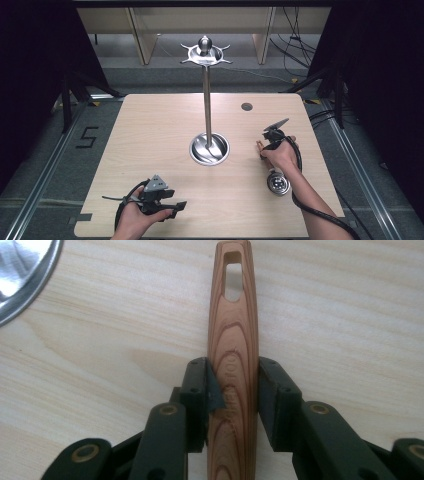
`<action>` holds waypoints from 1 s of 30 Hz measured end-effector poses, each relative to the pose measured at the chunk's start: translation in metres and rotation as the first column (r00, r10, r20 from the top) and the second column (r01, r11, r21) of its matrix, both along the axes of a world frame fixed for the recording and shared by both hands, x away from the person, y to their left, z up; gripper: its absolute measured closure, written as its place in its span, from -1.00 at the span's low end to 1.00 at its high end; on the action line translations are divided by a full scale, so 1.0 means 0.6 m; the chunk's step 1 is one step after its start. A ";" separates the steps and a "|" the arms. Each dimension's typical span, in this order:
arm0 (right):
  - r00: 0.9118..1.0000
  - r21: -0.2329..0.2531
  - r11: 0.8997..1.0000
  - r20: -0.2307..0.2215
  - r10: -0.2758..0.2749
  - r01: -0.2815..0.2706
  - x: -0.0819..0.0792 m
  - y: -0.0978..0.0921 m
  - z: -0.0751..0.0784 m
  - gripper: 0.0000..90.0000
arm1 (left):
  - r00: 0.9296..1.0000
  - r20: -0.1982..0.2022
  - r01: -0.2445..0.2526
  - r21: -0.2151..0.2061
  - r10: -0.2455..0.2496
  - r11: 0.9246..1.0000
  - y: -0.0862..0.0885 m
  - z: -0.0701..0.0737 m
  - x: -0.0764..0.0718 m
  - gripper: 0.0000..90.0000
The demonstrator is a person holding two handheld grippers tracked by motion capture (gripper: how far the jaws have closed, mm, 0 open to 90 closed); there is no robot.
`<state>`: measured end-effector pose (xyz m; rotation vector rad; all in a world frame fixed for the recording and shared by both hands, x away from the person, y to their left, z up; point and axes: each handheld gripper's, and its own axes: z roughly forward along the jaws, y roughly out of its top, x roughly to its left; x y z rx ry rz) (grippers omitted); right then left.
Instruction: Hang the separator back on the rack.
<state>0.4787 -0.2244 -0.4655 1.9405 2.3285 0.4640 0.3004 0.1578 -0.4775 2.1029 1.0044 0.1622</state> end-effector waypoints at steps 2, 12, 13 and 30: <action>0.999 0.014 0.999 0.028 0.028 -0.029 -0.003 -0.008 0.005 0.52 | 1.000 0.000 0.000 0.001 0.000 1.000 0.000 0.000 0.000 -0.18; 0.974 0.056 0.992 0.204 0.102 -0.115 -0.034 -0.029 0.038 0.52 | 1.000 -0.008 -0.020 0.003 0.020 1.000 -0.001 -0.002 0.000 -0.18; 0.974 0.067 0.993 0.209 0.085 -0.101 -0.039 -0.026 0.041 0.53 | 1.000 -0.009 -0.021 0.002 0.021 1.000 -0.001 -0.002 0.000 -0.18; 0.867 0.023 0.967 0.448 0.218 -0.255 -0.078 -0.020 0.098 0.54 | 1.000 -0.012 -0.023 -0.007 0.023 1.000 0.000 -0.002 0.000 -0.18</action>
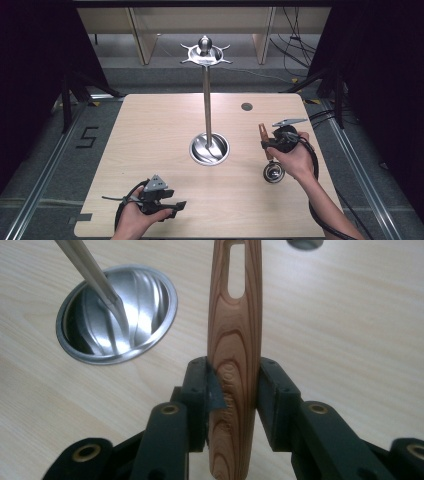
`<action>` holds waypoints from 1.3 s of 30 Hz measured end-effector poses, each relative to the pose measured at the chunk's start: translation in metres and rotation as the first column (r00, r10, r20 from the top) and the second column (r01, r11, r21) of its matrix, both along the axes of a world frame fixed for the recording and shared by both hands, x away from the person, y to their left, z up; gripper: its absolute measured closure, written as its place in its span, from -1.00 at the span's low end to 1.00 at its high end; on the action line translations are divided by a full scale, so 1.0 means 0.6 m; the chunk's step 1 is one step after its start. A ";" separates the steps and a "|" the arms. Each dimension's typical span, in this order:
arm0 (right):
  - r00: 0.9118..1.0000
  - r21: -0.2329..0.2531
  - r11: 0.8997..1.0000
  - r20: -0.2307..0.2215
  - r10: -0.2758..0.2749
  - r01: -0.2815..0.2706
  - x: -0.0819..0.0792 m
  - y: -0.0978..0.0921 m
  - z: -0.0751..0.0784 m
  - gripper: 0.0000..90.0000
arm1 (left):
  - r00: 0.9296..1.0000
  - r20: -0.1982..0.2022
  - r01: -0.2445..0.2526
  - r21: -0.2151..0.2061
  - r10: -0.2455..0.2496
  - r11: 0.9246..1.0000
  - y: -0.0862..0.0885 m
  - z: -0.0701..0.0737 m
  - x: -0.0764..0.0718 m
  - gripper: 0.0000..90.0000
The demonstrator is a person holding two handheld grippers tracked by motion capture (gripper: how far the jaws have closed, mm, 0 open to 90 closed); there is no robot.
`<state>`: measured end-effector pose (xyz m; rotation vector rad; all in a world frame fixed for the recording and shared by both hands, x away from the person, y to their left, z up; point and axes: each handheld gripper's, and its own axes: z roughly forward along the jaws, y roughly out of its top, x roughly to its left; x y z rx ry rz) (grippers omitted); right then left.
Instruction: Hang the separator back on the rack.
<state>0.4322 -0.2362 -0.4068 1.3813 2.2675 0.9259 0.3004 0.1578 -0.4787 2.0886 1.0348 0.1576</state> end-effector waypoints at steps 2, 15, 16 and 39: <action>0.999 -0.006 1.000 0.032 0.019 -0.019 -0.005 0.002 0.007 0.54 | 1.000 0.002 -0.004 0.005 0.004 1.000 0.000 0.000 0.001 -0.18; 0.978 0.009 0.995 0.184 0.094 -0.098 -0.024 0.006 0.028 0.54 | 1.000 0.000 0.000 0.000 0.000 1.000 0.000 0.000 0.000 -0.18; 0.978 0.015 0.995 0.186 0.097 -0.102 -0.026 0.007 0.029 0.54 | 1.000 0.001 0.000 0.000 0.000 1.000 0.000 0.000 0.000 -0.18; 0.934 0.144 0.968 0.324 0.151 -0.207 -0.041 0.011 0.060 0.54 | 1.000 0.007 -0.008 0.008 0.008 1.000 0.002 0.001 0.001 -0.18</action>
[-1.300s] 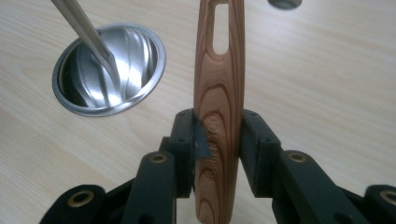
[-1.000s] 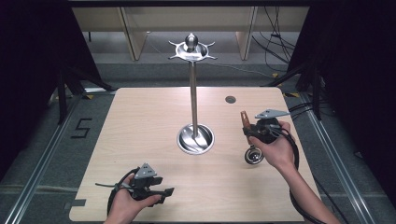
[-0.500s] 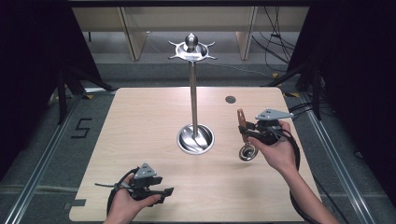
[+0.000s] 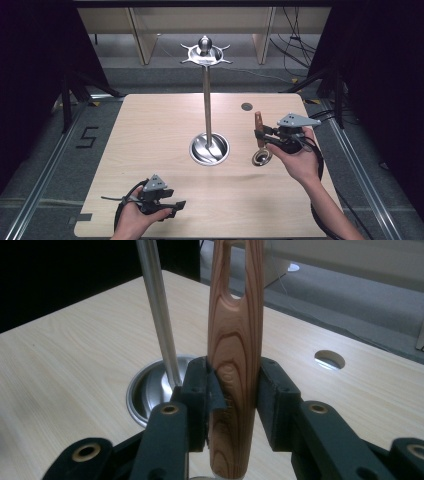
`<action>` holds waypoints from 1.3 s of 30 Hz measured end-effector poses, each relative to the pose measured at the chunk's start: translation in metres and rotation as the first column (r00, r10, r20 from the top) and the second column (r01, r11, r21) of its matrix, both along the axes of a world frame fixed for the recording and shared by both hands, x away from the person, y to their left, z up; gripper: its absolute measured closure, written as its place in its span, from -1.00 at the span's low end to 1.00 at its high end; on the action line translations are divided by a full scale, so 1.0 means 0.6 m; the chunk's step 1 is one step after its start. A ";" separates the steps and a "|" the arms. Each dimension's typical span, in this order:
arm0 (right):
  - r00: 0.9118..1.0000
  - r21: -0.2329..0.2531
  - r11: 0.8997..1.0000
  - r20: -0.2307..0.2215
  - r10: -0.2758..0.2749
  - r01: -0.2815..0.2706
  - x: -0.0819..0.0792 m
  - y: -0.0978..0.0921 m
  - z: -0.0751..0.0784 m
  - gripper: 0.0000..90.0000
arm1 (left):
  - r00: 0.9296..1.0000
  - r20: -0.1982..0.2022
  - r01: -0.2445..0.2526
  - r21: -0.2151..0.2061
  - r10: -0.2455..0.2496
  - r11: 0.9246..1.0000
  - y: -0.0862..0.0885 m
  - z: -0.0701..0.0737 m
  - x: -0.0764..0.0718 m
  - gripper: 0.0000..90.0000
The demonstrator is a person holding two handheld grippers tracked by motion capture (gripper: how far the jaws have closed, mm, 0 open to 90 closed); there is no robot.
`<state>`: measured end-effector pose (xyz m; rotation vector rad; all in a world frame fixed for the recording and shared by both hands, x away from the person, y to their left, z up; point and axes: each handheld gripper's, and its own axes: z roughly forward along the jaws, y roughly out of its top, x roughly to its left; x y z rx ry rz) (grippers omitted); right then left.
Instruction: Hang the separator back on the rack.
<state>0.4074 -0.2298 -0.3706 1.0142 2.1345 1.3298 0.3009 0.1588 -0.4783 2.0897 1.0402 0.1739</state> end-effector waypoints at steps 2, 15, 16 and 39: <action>1.000 0.002 1.000 0.006 0.000 0.000 0.000 -0.001 0.004 0.54 | 1.000 -0.002 -0.001 -0.007 0.001 1.000 0.000 0.000 0.000 -0.18; 0.999 0.023 1.000 0.045 0.012 -0.013 0.001 0.006 0.031 0.54 | 1.000 -0.002 0.002 0.001 -0.002 1.000 -0.001 0.000 0.000 -0.18; 0.998 0.020 1.000 0.054 0.014 -0.015 0.001 0.007 0.033 0.54 | 1.000 -0.002 0.001 0.001 -0.001 1.000 -0.001 0.000 0.000 -0.18; 0.996 0.004 0.999 0.085 0.040 -0.040 0.007 0.025 0.081 0.54 | 1.000 -0.003 0.005 -0.004 -0.005 1.000 -0.001 0.001 -0.001 -0.18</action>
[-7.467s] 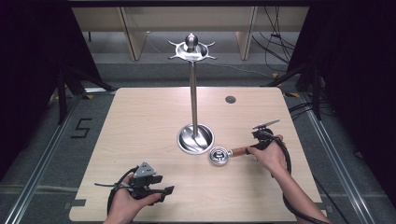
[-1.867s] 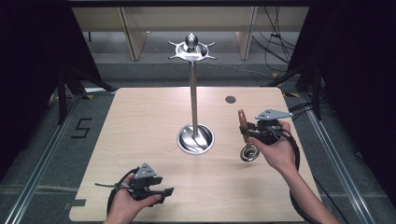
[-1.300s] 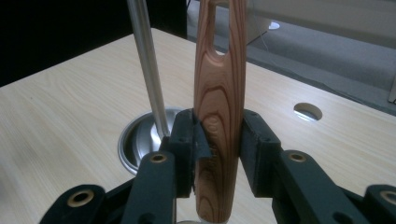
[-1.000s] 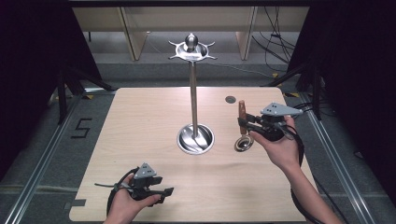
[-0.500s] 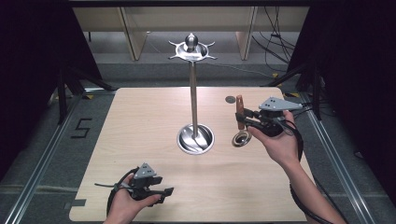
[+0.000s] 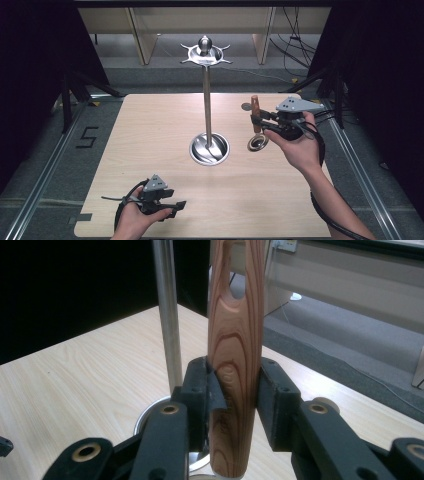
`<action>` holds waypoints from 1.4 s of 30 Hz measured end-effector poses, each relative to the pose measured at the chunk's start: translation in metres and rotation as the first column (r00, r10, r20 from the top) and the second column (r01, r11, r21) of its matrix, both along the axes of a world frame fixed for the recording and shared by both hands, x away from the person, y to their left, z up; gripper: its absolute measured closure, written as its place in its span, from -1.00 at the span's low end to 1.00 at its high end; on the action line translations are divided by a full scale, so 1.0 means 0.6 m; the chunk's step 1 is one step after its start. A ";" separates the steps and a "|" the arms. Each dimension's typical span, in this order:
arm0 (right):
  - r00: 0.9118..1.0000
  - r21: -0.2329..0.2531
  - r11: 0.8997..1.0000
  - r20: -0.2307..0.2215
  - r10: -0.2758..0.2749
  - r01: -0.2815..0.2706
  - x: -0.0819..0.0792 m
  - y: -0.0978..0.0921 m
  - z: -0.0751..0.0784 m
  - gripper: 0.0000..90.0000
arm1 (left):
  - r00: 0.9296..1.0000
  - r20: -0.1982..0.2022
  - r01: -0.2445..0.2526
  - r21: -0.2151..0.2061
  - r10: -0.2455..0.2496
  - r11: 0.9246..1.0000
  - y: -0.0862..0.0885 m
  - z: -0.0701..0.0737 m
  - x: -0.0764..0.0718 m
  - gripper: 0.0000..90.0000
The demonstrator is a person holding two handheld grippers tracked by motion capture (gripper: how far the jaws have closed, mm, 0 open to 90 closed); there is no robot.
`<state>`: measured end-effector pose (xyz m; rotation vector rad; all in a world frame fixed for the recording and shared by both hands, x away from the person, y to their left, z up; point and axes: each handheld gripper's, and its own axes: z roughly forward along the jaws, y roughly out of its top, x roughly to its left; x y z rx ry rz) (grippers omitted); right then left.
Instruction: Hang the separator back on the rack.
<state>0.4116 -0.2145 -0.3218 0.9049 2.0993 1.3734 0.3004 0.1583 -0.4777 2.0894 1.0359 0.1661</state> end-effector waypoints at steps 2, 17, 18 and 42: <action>1.000 -0.001 1.000 0.003 0.005 -0.005 0.000 0.001 0.004 0.54 | 1.000 0.006 0.006 -0.003 -0.006 1.000 0.000 0.000 0.000 -0.18; 0.999 -0.004 1.000 0.030 0.020 -0.019 0.007 0.008 0.023 0.54 | 1.000 0.004 -0.006 -0.002 0.006 1.000 0.000 0.000 0.000 -0.18; 0.999 -0.010 1.000 0.045 0.013 -0.013 0.008 0.007 0.024 0.54 | 1.000 0.004 -0.004 0.001 0.004 1.000 0.000 0.000 0.000 -0.18; 0.999 -0.004 1.000 0.040 0.021 -0.021 0.016 0.020 0.053 0.54 | 1.000 0.000 -0.001 -0.011 0.001 1.000 -0.001 0.000 0.000 -0.18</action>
